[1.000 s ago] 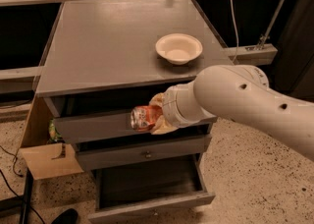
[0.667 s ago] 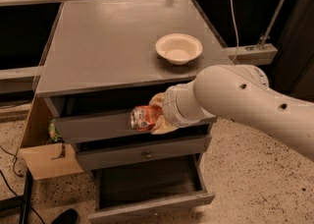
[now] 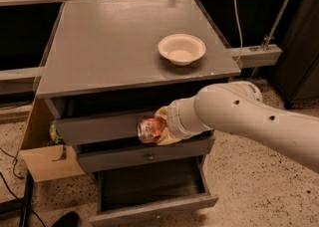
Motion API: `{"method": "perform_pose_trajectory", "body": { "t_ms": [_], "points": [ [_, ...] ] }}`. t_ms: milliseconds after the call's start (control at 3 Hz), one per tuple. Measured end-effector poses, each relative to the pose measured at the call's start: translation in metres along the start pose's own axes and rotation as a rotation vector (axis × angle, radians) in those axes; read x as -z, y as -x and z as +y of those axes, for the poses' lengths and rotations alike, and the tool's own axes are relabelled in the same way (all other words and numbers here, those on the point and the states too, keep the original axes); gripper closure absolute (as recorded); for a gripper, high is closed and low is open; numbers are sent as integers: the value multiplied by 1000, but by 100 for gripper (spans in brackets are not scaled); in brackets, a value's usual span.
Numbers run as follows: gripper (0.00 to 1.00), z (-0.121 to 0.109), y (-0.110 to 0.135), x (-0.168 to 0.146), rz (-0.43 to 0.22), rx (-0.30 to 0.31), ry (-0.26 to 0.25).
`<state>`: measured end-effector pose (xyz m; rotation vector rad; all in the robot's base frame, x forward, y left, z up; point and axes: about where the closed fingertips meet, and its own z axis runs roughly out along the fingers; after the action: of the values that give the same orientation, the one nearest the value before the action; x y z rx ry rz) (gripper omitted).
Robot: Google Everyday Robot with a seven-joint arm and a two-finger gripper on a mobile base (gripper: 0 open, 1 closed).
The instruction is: Place coke can into bottom drawer
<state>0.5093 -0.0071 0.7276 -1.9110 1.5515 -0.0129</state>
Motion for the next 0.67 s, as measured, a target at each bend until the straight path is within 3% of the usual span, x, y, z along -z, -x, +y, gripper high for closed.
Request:
{"method": "perform_pose_trajectory", "body": {
  "t_ms": [667],
  "points": [
    [100,32,-64,-70,-35,-64,9]
  ]
}}
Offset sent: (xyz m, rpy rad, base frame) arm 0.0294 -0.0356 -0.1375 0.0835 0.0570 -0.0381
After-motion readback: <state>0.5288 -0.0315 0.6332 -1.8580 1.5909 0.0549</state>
